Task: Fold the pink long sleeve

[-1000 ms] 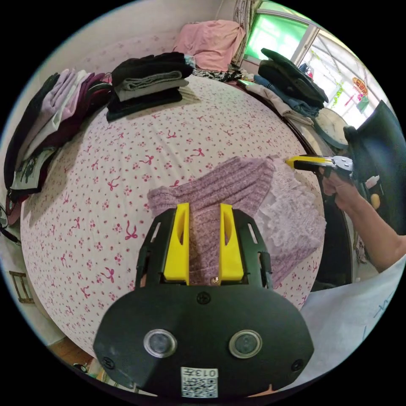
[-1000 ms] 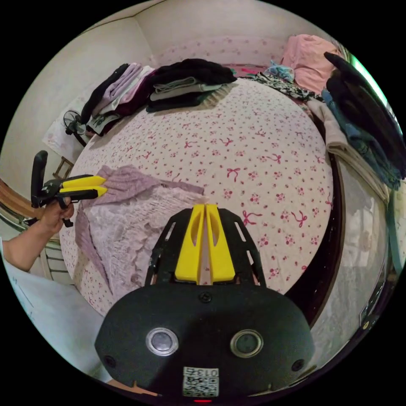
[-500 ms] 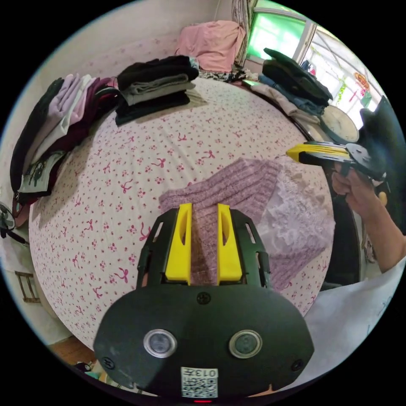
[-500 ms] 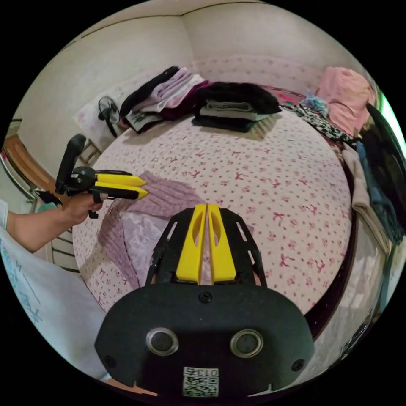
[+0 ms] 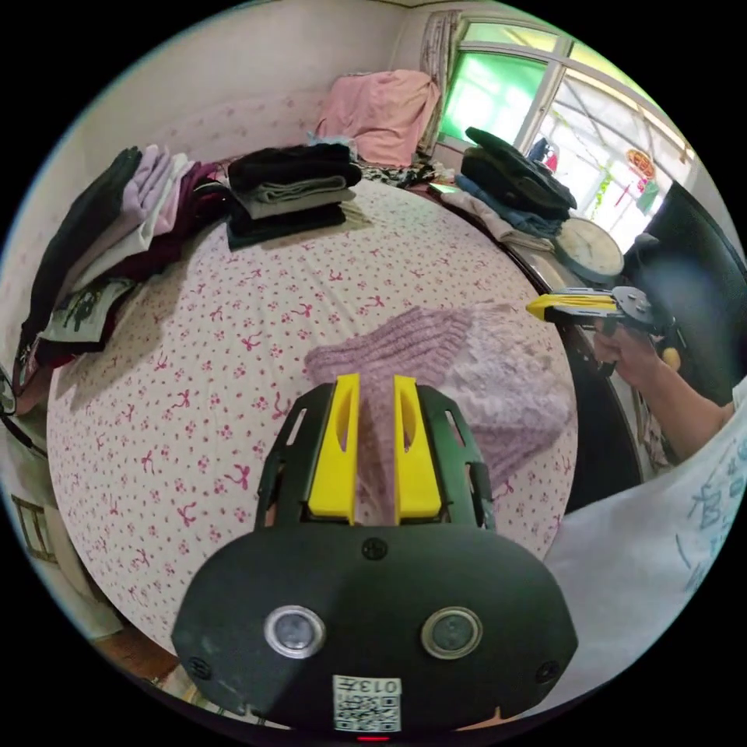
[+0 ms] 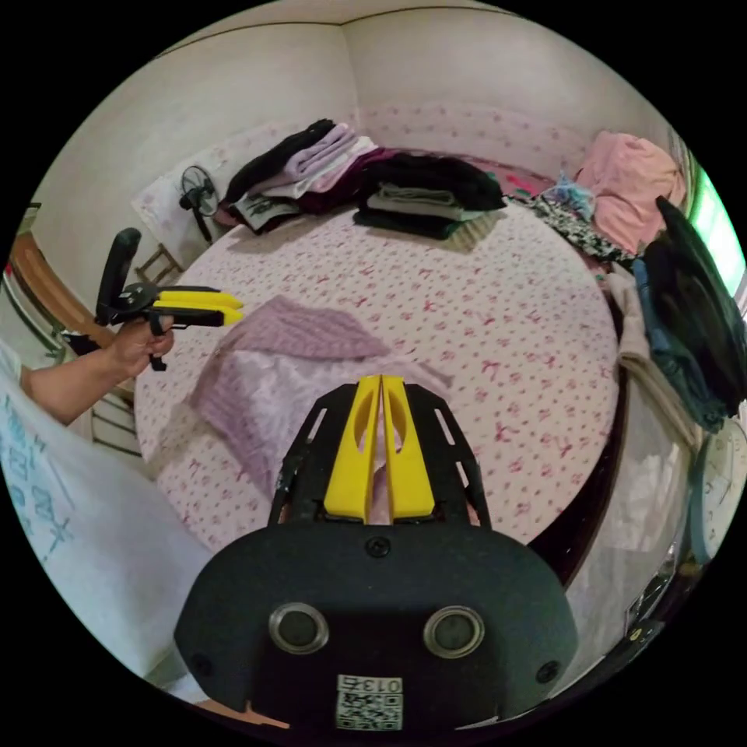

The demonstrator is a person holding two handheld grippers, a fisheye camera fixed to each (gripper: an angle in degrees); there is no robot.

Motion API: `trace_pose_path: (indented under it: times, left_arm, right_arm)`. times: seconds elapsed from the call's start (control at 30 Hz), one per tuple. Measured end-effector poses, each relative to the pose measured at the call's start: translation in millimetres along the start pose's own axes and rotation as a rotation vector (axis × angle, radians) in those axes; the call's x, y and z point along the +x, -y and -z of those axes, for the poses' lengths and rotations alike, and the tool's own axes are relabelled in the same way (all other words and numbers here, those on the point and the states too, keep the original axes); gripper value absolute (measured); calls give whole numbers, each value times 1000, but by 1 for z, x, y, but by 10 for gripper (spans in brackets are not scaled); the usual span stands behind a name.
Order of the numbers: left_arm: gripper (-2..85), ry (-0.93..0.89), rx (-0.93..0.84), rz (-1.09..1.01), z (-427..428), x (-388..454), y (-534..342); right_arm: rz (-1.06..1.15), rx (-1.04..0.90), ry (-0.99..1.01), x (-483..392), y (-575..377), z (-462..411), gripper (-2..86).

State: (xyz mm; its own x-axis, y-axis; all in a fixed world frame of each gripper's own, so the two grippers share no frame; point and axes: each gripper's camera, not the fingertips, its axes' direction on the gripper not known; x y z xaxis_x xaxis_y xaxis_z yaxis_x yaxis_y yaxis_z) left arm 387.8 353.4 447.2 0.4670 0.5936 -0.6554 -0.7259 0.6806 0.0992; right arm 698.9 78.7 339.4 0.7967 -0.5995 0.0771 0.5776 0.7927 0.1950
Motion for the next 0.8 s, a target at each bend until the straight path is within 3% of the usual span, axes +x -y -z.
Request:
trace_pose_path:
  times: [0.1,0.23,0.43,0.6,0.67,0.8]
  left_arm:
    - [75,-49,-84,-47,-6,14,-9]
    - [64,80,-133,-60,-22,20,-10]
    - [64,-9,-137,-13,-15,-5,5]
    - [92,-190,-60,119,9,-37,11]
    - [123,-203,31,221,23,-53,7]
    - [170,-229,106,396,28,-87,0]
  right_arm:
    - [57,-69,99,-27,-18,-4,4]
    - [64,-203,-33,-42,-41,-34,3]
    - [143,-156,-59,-38,-55,-34,6]
    - [-74,-96,114,1,-61,-11,25]
    - [-246,55,106,25,-74,16,84]
    - [-436,136,112,58,-88,29,152]
